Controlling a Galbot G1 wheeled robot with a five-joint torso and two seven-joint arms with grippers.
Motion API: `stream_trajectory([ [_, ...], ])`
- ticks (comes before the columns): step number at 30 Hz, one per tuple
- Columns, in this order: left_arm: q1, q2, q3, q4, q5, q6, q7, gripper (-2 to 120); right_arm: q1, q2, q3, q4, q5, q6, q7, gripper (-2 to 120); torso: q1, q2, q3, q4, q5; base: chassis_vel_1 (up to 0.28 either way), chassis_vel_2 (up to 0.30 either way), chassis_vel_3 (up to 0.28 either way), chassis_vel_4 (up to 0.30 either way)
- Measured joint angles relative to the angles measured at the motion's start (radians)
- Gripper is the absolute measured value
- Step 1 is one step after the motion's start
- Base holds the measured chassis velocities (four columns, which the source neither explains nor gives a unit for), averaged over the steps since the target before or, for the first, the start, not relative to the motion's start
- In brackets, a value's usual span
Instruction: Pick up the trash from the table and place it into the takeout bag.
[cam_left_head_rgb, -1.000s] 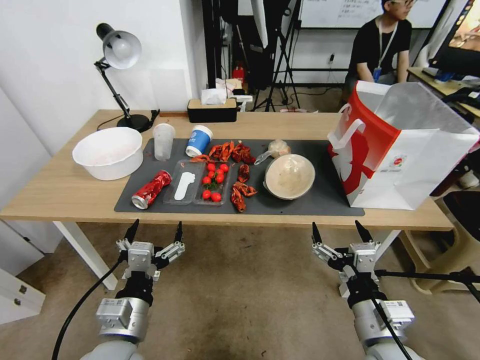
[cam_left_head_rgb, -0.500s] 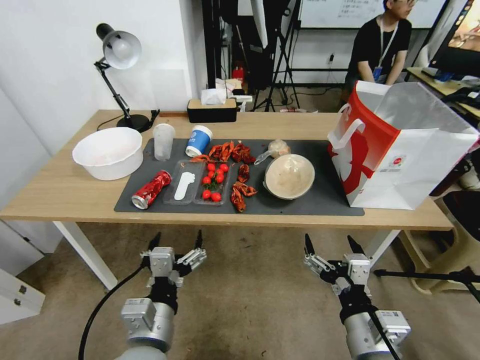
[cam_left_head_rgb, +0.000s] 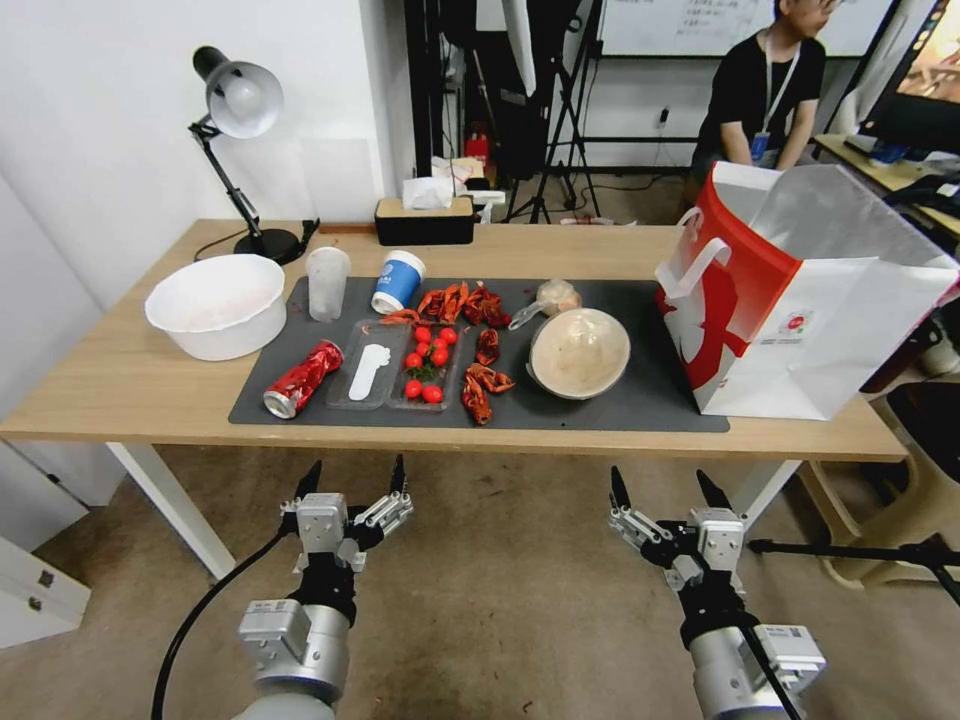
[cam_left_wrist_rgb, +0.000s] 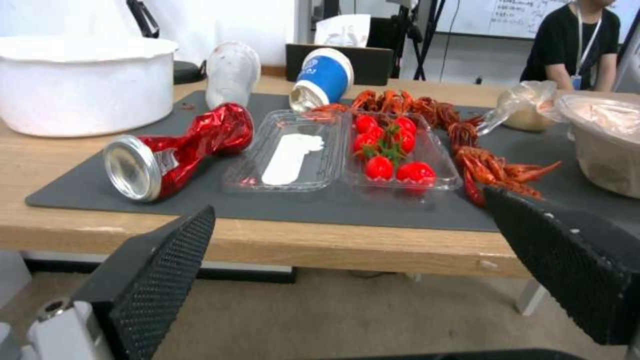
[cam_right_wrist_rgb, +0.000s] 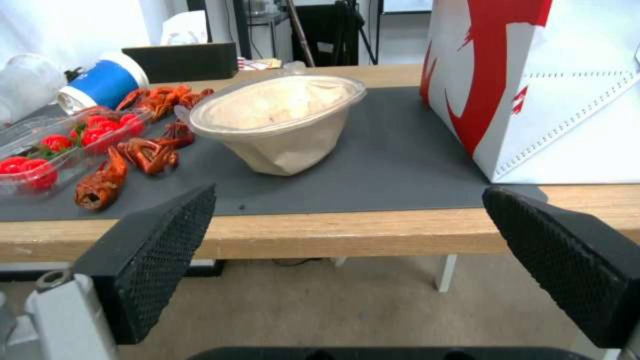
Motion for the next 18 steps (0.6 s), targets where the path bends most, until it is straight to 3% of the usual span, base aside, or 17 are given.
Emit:
stream_trajectory([
  [6,-0.002,-0.001,0.000,0.001,0.001,-0.009,0.000,100,0.011,0.000,0.001,0.000,0.041,0.015,-0.001,100,0.000,0.000,0.000,-0.0001,0.0000,0.000,0.000,0.000,0.000],
  [9,-0.001,0.000,-0.003,0.001,0.001,-0.016,0.000,100,0.052,0.000,0.001,0.006,0.208,-0.002,0.006,100,0.000,0.000,0.000,-0.0001,-0.0001,0.000,0.000,0.000,0.000],
  [10,-0.001,0.000,-0.003,0.001,0.001,-0.016,0.000,100,0.052,0.000,0.001,0.006,0.208,-0.002,0.006,100,0.000,0.000,0.000,-0.0001,-0.0001,0.000,0.000,0.000,0.000],
  [12,0.005,0.000,-0.006,0.000,0.002,-0.022,0.000,100,0.107,-0.007,0.001,0.007,0.424,-0.039,0.041,100,0.000,0.000,0.000,0.0000,0.0001,0.000,0.000,0.000,0.000],
  [13,0.005,0.000,-0.006,0.000,0.002,-0.022,0.000,100,0.107,-0.007,0.001,0.007,0.424,-0.039,0.041,100,0.000,0.000,0.000,0.0000,0.0001,0.000,0.000,0.000,0.000],
  [15,0.013,0.001,-0.006,-0.007,-0.007,-0.021,0.000,100,0.155,-0.019,-0.001,0.006,0.596,-0.067,0.081,100,0.000,0.000,0.000,0.0001,0.0000,0.000,0.000,0.000,0.000],
  [18,0.012,0.002,-0.003,-0.011,-0.013,-0.017,0.000,100,0.178,-0.024,-0.003,0.005,0.703,-0.089,0.119,100,0.000,0.000,0.000,0.0001,0.0001,0.000,0.000,0.000,0.000],
])
